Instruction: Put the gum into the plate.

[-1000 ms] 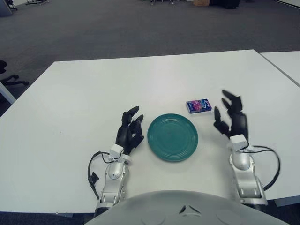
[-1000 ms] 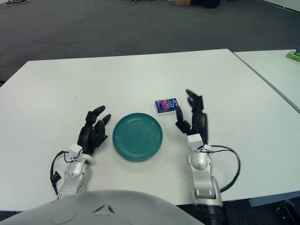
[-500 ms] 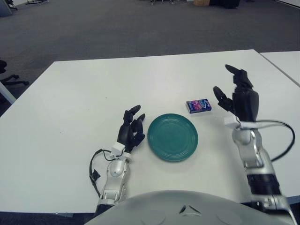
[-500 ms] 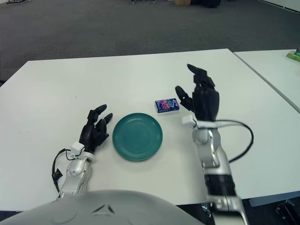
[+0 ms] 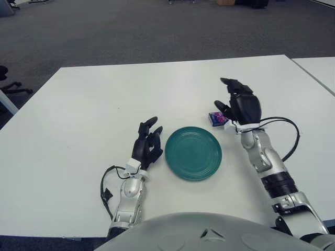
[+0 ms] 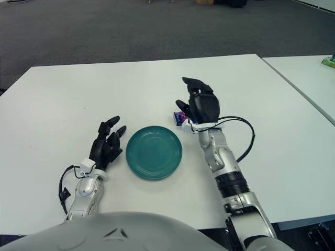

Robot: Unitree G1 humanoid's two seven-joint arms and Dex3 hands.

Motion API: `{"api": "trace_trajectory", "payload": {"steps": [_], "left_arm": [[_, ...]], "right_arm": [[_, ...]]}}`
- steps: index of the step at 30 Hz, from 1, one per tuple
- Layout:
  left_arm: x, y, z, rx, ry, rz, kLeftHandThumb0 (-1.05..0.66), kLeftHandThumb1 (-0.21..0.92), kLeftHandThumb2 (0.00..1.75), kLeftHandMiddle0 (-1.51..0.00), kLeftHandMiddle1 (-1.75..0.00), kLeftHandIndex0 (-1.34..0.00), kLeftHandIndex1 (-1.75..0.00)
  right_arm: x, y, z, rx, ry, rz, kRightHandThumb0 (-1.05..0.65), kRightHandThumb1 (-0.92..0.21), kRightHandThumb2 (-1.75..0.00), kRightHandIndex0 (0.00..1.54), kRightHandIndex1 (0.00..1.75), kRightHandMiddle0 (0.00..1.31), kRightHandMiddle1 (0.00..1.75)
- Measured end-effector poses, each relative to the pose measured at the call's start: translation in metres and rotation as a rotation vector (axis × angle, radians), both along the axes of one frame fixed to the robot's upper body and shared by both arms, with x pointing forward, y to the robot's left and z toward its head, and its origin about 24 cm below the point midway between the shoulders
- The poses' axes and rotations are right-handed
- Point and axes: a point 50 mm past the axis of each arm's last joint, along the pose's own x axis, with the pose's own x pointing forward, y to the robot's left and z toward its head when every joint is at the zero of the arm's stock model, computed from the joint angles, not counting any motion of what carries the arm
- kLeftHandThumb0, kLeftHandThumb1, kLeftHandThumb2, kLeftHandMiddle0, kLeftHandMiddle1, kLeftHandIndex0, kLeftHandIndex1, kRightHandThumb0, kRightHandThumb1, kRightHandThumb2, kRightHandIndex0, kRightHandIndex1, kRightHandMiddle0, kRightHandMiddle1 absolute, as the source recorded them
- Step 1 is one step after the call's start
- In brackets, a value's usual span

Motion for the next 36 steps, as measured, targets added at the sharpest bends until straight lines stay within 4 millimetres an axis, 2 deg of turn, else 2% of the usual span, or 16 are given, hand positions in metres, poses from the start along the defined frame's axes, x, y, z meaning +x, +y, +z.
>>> {"api": "trace_trajectory", "payload": {"steps": [12,25,36], "left_arm": [[0.0,-0.001,0.0,-0.001,0.0,0.002,-0.7,0.92,0.77,-0.43,-0.27,0.0,-0.78],[0.0,-0.002,0.0,0.003,-0.001,-0.003,-0.72,0.92,0.78,-0.44,-0.26,0.0,-0.75],[0.0,-0.003,0.0,0.002,-0.001,0.004,-0.72,0.92,0.78,-0.44,-0.25,0.0,-0.77]], "right_arm": [[0.012,-0.003,-0.022,-0.128,0.167,0.074,-0.75,-0.92,-0.56,0.35,0.01,0.0,0.58],[0.008,-0.005,-0.031,-0.24,0.29,0.132,-0.72,-0.92,-0.56,0.3,0.0,0.0,0.47],[0.008,-0.024,-0.036,-0.355,0.399,0.111,-0.71,-0.92,-0.53,0.31,0.01,0.0,0.44]]}}
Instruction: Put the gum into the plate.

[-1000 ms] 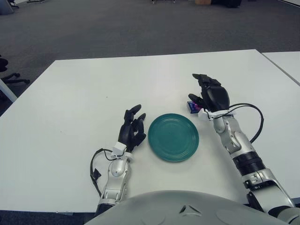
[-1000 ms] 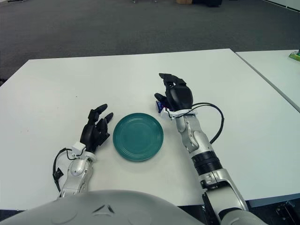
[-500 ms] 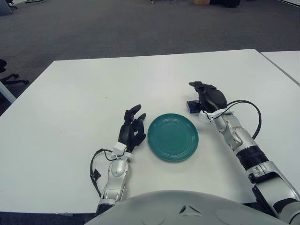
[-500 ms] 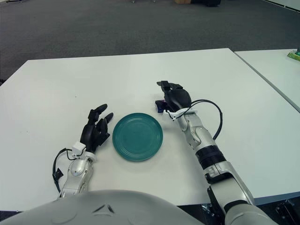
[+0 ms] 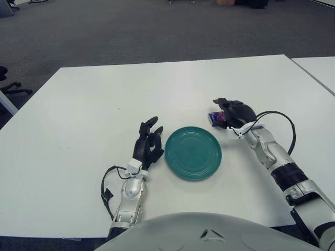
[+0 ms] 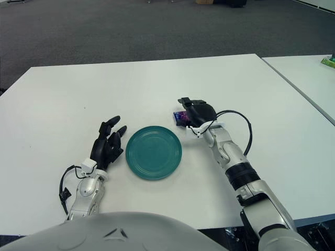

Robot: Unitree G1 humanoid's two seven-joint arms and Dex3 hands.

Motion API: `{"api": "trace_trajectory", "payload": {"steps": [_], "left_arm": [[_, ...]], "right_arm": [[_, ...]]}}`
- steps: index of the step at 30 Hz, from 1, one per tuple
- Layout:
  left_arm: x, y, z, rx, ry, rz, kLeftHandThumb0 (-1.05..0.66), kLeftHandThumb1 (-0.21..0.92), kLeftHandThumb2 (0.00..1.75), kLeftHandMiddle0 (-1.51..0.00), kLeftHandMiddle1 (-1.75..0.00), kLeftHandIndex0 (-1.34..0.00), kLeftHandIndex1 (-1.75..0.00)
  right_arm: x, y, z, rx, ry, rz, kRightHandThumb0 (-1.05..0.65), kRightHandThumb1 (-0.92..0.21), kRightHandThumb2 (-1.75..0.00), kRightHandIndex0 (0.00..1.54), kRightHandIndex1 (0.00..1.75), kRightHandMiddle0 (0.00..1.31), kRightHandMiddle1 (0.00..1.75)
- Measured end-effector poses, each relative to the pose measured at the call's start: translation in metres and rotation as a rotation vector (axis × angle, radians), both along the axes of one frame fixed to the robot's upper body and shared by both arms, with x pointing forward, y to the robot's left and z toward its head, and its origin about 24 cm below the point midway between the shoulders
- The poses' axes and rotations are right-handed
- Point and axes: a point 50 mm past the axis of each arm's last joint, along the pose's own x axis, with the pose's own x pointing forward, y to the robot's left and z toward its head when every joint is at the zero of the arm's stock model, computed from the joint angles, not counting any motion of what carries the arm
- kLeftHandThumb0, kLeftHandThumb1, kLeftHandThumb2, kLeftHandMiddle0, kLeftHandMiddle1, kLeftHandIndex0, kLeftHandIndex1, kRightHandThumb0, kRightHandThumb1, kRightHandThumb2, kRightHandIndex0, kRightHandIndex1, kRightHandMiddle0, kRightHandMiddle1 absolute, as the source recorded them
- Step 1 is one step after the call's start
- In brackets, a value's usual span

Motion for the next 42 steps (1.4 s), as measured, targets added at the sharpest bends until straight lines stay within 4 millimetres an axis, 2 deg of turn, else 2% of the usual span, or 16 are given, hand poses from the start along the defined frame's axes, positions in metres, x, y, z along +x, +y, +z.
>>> {"api": "trace_trajectory", "payload": {"steps": [14,39,42], "left_arm": [[-0.001,0.0,-0.001,-0.022,-0.015,0.007,-0.8,0.92,0.82,-0.48,-0.29,-0.03,-0.89],[-0.001,-0.001,-0.001,-0.03,-0.043,0.014,-0.8,0.92,0.81,-0.47,-0.32,-0.04,-0.89],[-0.001,-0.002,-0.001,-0.041,-0.044,0.017,-0.8,0.92,0.81,-0.47,-0.32,-0.04,-0.89]], "right_arm": [[0.0,-0.011,-0.005,-0.081,0.142,0.014,-0.69,-0.92,-0.52,0.31,0.0,0.0,0.4],[0.02,-0.016,-0.002,-0.155,0.246,0.012,-0.69,-0.92,-0.38,0.35,0.02,0.0,0.44],[0.022,-0.016,-0.003,-0.172,0.25,0.021,-0.69,-0.92,-0.39,0.42,0.05,0.0,0.49]]}}
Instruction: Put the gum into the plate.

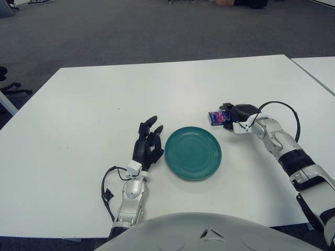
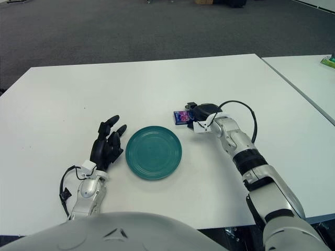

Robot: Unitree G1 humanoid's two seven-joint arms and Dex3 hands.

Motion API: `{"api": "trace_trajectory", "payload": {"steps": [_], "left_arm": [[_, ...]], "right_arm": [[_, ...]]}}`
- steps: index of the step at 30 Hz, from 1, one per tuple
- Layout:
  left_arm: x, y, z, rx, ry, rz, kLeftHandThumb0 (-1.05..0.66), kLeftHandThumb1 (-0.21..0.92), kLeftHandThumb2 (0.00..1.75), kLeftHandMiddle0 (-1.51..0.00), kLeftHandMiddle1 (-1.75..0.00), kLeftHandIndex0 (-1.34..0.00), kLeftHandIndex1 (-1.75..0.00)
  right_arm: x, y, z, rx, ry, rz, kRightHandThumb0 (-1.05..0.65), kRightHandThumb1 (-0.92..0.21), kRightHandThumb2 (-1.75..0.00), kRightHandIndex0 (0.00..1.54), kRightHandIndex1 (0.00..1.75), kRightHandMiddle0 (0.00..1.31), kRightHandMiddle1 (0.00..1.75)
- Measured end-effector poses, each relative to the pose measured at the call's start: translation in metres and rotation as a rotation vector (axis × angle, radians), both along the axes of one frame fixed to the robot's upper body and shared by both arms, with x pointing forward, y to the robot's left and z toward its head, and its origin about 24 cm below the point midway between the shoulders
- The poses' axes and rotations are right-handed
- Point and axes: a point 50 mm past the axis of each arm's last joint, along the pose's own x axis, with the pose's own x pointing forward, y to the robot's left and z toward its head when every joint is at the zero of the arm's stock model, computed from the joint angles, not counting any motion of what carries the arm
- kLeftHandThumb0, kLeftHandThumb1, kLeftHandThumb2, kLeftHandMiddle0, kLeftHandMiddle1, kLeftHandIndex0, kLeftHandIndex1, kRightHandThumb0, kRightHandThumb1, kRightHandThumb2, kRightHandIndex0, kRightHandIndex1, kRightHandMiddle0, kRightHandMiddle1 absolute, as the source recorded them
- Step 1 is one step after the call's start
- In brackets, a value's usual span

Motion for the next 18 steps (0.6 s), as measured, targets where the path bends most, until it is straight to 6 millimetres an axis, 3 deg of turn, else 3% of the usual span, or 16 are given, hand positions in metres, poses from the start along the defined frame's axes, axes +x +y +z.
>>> {"api": "trace_trajectory", "payload": {"steps": [1,2,3,4,7,10,18], "left_arm": [[0.0,0.0,0.0,-0.004,0.0,0.001,-0.79,0.92,0.81,-0.47,-0.32,-0.04,-0.89],[0.0,0.0,0.0,-0.009,0.0,0.002,-0.79,0.92,0.8,-0.47,-0.32,-0.04,-0.89],[0.0,0.0,-0.0001,-0.013,0.0,0.003,-0.79,0.92,0.8,-0.47,-0.32,-0.03,-0.89],[0.0,0.0,-0.0001,-0.015,0.0,0.003,-0.79,0.92,0.8,-0.47,-0.32,-0.03,-0.89],[0.0,-0.0005,0.0001,-0.018,-0.002,0.002,-0.79,0.92,0.8,-0.46,-0.33,-0.03,-0.89],[0.0,-0.0015,0.0005,-0.019,-0.006,-0.001,-0.79,0.92,0.8,-0.46,-0.33,-0.03,-0.89],[-0.0001,-0.0013,0.0003,-0.023,-0.005,0.002,-0.79,0.92,0.81,-0.46,-0.34,-0.04,-0.9]], "right_arm": [[0.0006,0.0002,-0.0007,-0.007,0.002,0.005,-0.69,-0.92,-0.4,0.43,0.32,0.0,0.72],[0.0013,0.0003,-0.0015,-0.015,0.003,0.01,-0.69,-0.92,-0.41,0.41,0.46,0.0,0.81],[0.0021,0.0007,-0.0016,-0.02,0.003,0.016,-0.57,-0.92,-0.44,0.42,0.88,0.08,1.14],[0.0029,0.001,-0.0014,-0.025,0.001,0.023,-0.49,-0.92,-0.47,0.42,1.17,0.13,1.36],[0.0055,0.0031,0.0011,-0.024,-0.019,0.046,-0.41,-0.85,-0.59,0.5,1.55,0.22,1.62],[0.0064,0.0034,0.0044,-0.015,-0.045,0.07,-0.39,-0.81,-0.66,0.56,1.68,0.26,1.7],[0.0045,0.0058,0.0047,0.03,-0.091,0.127,-0.37,-0.79,-0.69,0.65,1.74,0.28,1.74]]}}
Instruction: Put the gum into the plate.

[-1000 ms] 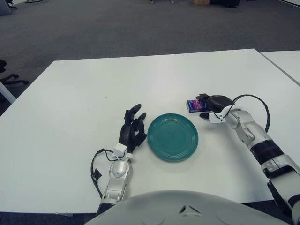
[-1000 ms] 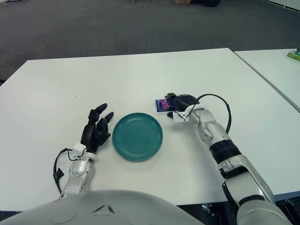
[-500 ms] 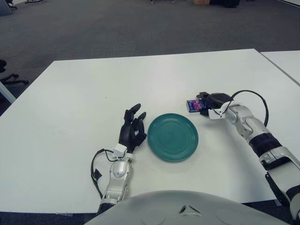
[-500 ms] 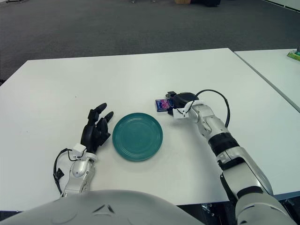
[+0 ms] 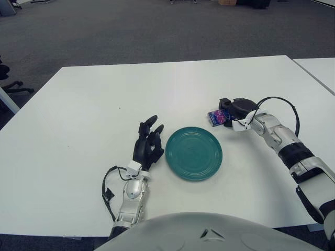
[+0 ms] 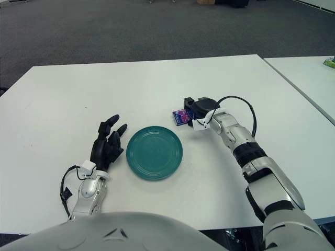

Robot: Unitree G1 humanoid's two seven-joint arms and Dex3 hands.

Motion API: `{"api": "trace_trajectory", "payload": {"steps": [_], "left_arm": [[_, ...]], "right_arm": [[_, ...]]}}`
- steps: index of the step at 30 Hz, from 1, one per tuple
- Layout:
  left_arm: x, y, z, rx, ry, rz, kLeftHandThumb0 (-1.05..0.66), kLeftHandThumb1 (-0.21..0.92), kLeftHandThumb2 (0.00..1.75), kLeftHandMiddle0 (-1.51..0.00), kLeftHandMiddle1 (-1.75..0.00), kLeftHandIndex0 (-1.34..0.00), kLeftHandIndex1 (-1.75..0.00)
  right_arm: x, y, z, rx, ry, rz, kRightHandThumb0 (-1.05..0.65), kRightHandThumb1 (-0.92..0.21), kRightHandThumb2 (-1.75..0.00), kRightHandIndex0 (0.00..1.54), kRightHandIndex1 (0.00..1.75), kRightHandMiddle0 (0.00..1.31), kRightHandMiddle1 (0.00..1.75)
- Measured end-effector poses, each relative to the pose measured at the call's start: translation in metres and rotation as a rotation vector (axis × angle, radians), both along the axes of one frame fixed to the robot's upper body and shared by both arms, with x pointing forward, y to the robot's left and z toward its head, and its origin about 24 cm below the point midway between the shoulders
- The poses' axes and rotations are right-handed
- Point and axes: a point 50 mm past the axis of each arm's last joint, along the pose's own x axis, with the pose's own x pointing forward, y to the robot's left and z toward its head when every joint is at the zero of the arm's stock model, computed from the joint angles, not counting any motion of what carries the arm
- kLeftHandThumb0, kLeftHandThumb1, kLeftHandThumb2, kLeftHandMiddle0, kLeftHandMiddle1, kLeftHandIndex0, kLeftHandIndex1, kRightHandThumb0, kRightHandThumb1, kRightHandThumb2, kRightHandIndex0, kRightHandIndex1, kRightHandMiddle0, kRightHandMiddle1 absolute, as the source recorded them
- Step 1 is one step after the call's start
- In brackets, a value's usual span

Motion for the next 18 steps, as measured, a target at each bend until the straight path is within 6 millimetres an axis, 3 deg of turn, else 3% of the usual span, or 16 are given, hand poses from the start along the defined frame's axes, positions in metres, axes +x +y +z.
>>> {"api": "trace_trajectory", "payload": {"steps": [13,18], "left_arm": [[0.0,0.0015,-0.0007,-0.04,0.002,0.005,-0.81,0.92,0.8,-0.47,-0.37,-0.06,-0.91],[0.0004,0.0022,-0.0005,-0.043,0.001,0.008,-0.82,0.92,0.81,-0.46,-0.36,-0.05,-0.91]], "right_arm": [[0.0023,-0.0043,-0.0057,0.021,-0.039,0.008,-0.37,-0.81,-0.68,0.67,1.75,0.27,1.75],[0.0046,-0.004,0.0004,0.049,-0.03,0.002,-0.36,-0.82,-0.66,0.66,1.75,0.26,1.75]]}}
